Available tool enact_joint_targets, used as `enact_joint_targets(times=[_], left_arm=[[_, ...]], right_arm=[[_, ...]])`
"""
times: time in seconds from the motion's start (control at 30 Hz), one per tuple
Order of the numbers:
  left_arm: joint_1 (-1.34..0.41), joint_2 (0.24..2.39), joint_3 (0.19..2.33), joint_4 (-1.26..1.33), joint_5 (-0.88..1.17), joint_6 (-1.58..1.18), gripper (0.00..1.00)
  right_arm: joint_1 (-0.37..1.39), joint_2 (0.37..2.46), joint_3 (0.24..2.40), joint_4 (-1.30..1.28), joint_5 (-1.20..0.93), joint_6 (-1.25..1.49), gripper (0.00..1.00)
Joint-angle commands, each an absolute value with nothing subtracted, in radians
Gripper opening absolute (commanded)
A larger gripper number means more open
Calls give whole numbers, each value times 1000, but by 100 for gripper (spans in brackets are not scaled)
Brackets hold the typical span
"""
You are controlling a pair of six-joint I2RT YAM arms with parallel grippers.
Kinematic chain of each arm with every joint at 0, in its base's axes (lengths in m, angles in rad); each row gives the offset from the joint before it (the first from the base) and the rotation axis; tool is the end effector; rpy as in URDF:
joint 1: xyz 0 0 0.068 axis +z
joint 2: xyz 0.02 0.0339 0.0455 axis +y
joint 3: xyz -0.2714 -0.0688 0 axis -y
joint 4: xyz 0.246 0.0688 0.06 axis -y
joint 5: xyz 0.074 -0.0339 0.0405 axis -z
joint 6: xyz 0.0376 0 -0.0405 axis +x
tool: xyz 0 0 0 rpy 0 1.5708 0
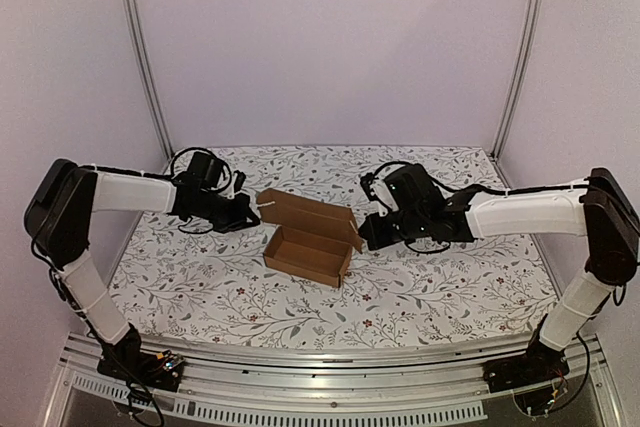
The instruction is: Fold the paper box
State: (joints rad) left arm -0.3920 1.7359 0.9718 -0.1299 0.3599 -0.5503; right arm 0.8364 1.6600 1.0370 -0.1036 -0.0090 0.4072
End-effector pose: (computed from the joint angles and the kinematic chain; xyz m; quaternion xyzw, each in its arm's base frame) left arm 0.3204 -0.1468 0.1692 -0.0141 0.9298 -0.2987 0.2144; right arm 0.2426 0.2692 0.2149 -0.1961 0.8909 0.2420 0.3306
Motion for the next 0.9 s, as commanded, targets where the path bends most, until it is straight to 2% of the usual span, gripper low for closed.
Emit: enact_joint_targets(times=[0.0, 0.3, 0.47, 0.67, 0.87], left_arm=[[-406, 1673, 950, -118, 315, -537, 0], [-401, 1666, 998, -170, 170, -522, 0], [-400, 1706, 1050, -132, 212, -511, 0], [-407, 1727, 1049, -55, 361, -502, 0], [-435, 1719, 1015, -42, 385, -483, 0]], right_arm=[[825, 1689, 1055, -76, -65, 454, 0], [828, 1714, 1054, -63, -94, 500, 0], [830, 1715, 1057, -63, -102, 507, 0], [832, 1719, 1061, -59, -104, 518, 0], [836, 1726, 1071, -58, -106, 525, 0]])
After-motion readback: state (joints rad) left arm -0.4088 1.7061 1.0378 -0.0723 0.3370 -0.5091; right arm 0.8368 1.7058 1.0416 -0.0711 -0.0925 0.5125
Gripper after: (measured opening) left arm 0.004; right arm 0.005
